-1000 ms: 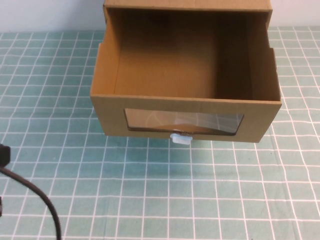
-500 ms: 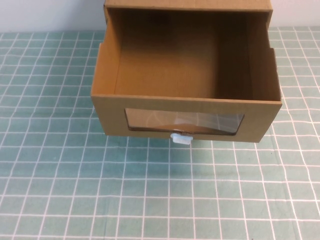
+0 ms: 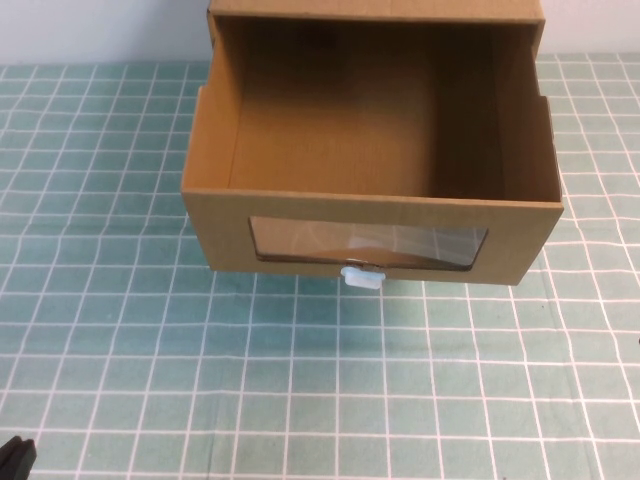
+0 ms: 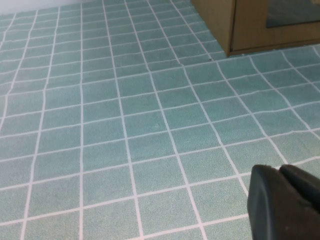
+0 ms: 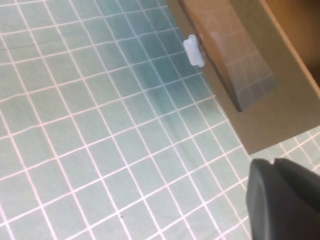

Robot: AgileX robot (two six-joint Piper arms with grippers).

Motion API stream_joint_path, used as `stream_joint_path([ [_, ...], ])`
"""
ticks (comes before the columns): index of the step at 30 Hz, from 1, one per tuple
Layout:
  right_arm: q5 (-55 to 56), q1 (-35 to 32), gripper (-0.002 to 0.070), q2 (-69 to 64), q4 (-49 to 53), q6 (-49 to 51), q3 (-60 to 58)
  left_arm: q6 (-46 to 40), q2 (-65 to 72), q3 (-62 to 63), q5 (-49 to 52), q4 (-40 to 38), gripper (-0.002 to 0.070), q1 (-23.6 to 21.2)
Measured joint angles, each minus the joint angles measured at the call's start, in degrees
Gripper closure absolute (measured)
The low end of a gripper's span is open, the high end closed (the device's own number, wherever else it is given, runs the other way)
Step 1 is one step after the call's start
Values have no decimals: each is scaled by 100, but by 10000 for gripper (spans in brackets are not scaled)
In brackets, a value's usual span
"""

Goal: Open the shoe box
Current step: 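Pull the top drawer of the cardboard box fully open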

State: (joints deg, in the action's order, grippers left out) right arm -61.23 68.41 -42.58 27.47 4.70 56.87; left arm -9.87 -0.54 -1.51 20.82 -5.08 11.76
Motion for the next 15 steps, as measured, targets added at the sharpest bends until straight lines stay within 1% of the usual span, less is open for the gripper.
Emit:
stream_joint_path([
  [6,0,0,689,0,-206,0,0,51,0,0,0,38,680,0],
  [15,0,0,689,0,-224,0,0,51,0,0,0,61,680,0],
])
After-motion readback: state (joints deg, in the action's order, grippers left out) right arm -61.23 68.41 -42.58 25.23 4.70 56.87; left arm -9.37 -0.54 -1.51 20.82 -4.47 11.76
